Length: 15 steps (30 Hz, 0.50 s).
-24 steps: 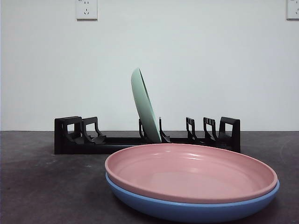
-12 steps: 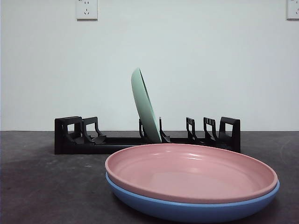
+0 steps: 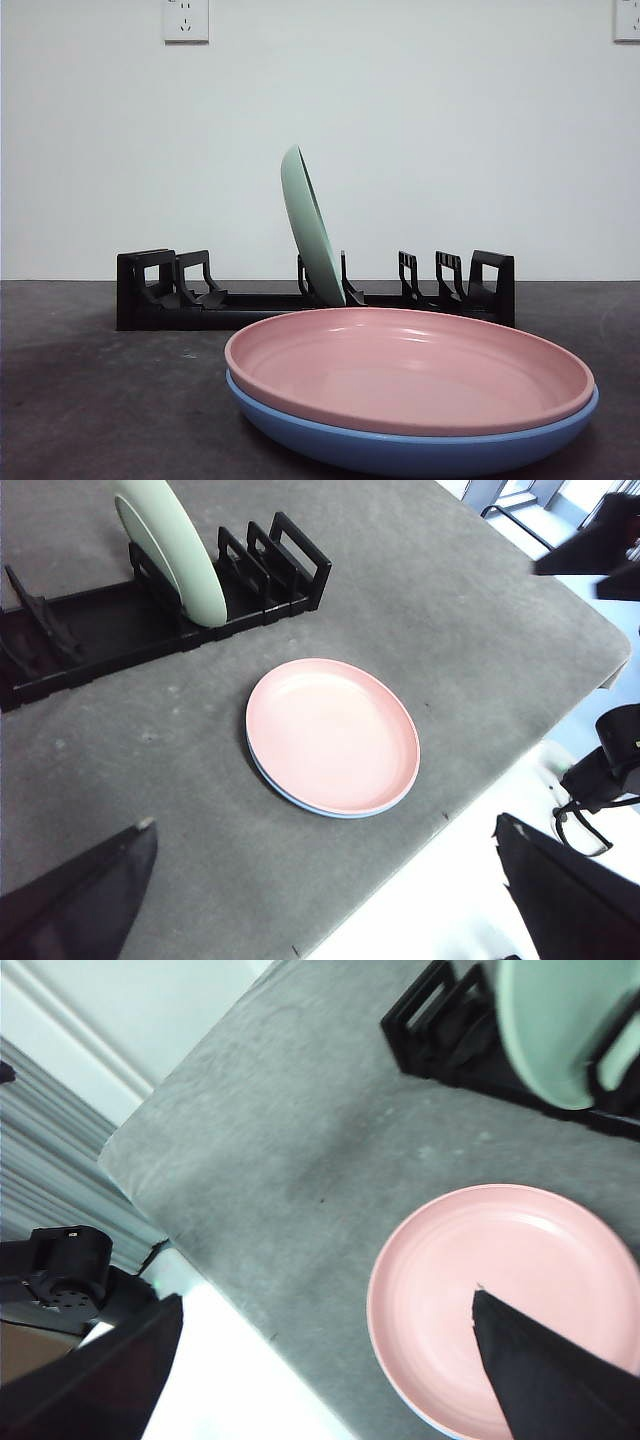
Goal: Place the plate
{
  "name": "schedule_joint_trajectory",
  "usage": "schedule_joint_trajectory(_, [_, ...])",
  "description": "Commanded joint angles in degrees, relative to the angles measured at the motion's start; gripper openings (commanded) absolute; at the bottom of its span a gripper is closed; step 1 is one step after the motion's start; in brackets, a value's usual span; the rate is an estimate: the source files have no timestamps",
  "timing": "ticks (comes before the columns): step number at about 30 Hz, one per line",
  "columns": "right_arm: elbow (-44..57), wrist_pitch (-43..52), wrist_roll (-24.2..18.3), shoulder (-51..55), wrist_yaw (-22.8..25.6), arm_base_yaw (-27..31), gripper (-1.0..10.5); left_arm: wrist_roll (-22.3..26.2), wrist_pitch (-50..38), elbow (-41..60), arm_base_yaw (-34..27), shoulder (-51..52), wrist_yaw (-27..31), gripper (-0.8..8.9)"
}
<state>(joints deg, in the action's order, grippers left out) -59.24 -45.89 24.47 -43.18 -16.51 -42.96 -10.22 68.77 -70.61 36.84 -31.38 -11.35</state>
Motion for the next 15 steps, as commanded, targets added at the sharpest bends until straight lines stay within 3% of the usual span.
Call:
schedule_joint_trajectory(1, [-2.6,1.3,0.9,-5.8,-1.0,-0.3,4.6,0.2,0.4,-1.4,0.3,0.5,-0.1,5.25])
schedule_joint_trajectory(10, [-17.8,1.3,-2.8,-27.6,-1.8,0.5,4.6,0.2,-0.7,-1.4,0.3,2.3,-0.1,5.25])
schedule_joint_trajectory(15, [-28.6,1.2,-4.5,-38.8,-4.8,2.9,4.6,0.0,-0.9,-1.4,0.3,2.6,-0.5,5.25])
